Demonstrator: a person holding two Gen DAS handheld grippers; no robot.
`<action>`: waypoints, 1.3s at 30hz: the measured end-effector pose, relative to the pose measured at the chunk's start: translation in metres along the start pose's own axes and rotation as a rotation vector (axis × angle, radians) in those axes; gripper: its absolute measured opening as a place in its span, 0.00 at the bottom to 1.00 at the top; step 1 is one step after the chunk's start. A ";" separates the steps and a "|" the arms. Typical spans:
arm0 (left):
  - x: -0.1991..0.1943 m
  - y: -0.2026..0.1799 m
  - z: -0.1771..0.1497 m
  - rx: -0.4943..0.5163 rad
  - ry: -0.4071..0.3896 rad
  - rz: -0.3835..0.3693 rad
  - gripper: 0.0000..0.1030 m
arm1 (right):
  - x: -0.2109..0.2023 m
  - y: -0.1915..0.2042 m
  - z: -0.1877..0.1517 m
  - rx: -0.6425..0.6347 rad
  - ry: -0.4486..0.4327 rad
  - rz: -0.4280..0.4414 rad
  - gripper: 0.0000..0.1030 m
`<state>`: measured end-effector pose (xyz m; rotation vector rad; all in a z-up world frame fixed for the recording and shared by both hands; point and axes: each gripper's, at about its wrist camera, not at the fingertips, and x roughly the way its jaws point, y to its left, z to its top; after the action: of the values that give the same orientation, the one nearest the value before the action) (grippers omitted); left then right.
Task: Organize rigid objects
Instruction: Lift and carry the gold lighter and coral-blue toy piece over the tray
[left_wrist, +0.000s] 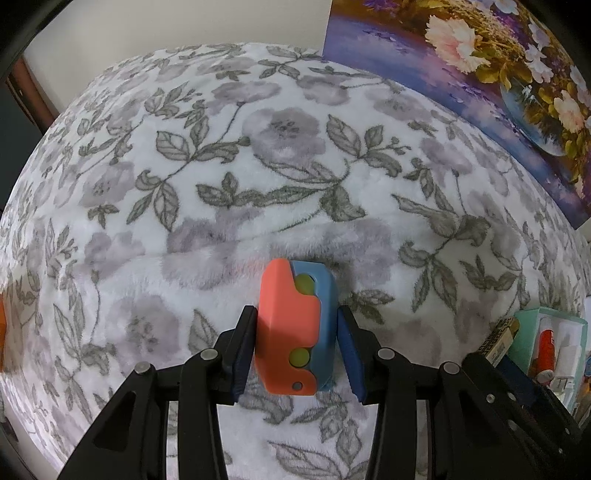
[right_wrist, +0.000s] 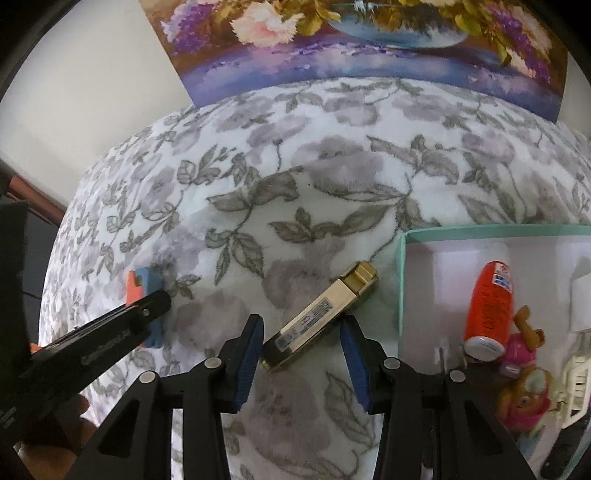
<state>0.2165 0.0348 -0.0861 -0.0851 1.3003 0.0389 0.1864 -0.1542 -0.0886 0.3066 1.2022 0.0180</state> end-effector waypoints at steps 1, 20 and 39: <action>0.001 -0.001 0.000 0.001 -0.002 0.002 0.44 | 0.002 0.000 0.001 0.004 -0.005 -0.007 0.40; -0.023 -0.029 -0.008 0.026 -0.034 -0.023 0.43 | -0.015 -0.008 -0.014 0.007 -0.002 0.033 0.16; -0.105 -0.109 -0.088 0.240 -0.116 -0.137 0.43 | -0.121 -0.098 -0.073 0.129 -0.091 -0.063 0.16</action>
<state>0.1126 -0.0796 -0.0040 0.0333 1.1723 -0.2260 0.0611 -0.2528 -0.0253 0.3785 1.1244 -0.1271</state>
